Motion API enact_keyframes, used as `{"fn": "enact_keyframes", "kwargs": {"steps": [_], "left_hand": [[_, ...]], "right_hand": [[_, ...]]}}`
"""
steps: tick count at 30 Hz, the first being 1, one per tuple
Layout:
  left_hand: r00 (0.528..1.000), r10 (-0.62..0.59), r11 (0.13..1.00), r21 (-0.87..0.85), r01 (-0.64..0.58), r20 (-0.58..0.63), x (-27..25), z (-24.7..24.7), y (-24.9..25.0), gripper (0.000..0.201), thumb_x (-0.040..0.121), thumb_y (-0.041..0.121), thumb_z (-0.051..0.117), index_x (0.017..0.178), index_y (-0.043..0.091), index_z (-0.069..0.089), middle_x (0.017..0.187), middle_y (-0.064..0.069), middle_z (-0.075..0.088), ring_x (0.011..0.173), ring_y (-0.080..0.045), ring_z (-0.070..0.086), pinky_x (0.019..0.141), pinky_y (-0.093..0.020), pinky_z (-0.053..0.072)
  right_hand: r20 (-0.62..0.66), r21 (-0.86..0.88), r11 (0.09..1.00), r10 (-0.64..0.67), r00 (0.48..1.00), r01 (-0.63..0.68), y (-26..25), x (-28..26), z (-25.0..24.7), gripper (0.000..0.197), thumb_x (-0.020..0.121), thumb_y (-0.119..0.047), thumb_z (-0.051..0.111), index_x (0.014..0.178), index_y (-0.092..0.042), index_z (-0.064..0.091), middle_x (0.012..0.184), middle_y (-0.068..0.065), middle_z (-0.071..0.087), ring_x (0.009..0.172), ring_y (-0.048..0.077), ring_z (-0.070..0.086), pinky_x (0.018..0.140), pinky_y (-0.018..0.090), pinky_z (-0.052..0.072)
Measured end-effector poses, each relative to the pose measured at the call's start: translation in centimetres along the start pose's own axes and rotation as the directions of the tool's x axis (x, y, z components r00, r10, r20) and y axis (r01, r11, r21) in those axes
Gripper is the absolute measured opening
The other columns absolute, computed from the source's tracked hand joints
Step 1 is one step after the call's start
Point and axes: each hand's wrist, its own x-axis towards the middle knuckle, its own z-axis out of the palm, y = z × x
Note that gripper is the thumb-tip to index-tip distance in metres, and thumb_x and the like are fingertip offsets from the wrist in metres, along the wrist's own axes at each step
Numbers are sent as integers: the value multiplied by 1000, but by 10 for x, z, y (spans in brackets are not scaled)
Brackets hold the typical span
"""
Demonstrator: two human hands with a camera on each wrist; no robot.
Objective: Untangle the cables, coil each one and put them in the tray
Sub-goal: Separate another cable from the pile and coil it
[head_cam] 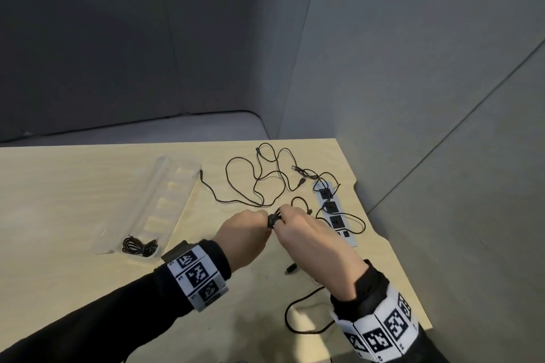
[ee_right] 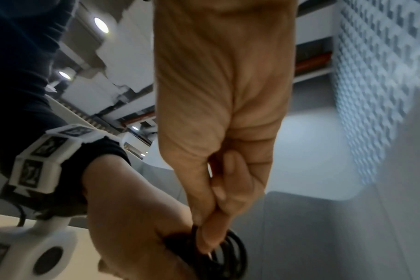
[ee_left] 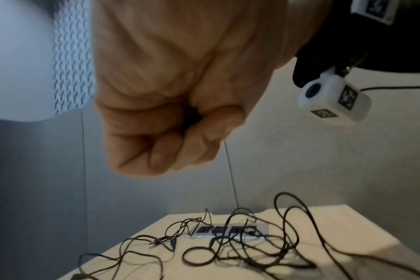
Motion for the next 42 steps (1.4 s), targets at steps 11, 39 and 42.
{"fn": "enact_keyframes", "kwargs": {"steps": [11, 39, 42], "left_hand": [[889, 414, 892, -279, -355, 195, -1, -14, 10, 22, 97, 28, 45, 100, 8, 55, 82, -2, 56, 73, -14, 50, 70, -21, 39], [932, -279, 821, -560, 108, -230, -9, 17, -45, 22, 94, 13, 43, 106, 7, 61, 99, -15, 68, 89, -33, 60, 67, -30, 38], [909, -377, 805, -548, 226, -179, -11, 23, -60, 25, 97, 24, 41, 108, 10, 58, 97, -13, 68, 88, -33, 61, 65, -33, 41]], "right_hand": [[163, 624, 780, -189, 968, 47, 43, 23, -29, 5, 72, -16, 76, 71, -17, 71, 70, -1, 67, 67, 7, 58, 60, 24, 46], [158, 977, -176, 225, 961, -119, -14, 71, 73, 20, 79, 6, 69, 91, -8, 74, 85, -2, 76, 84, 5, 69, 76, 14, 50], [166, 979, -152, 178, 970, -139, -28, 84, 78, 19, 79, 7, 68, 93, -6, 73, 82, -2, 75, 82, 5, 69, 76, 15, 50]]}}
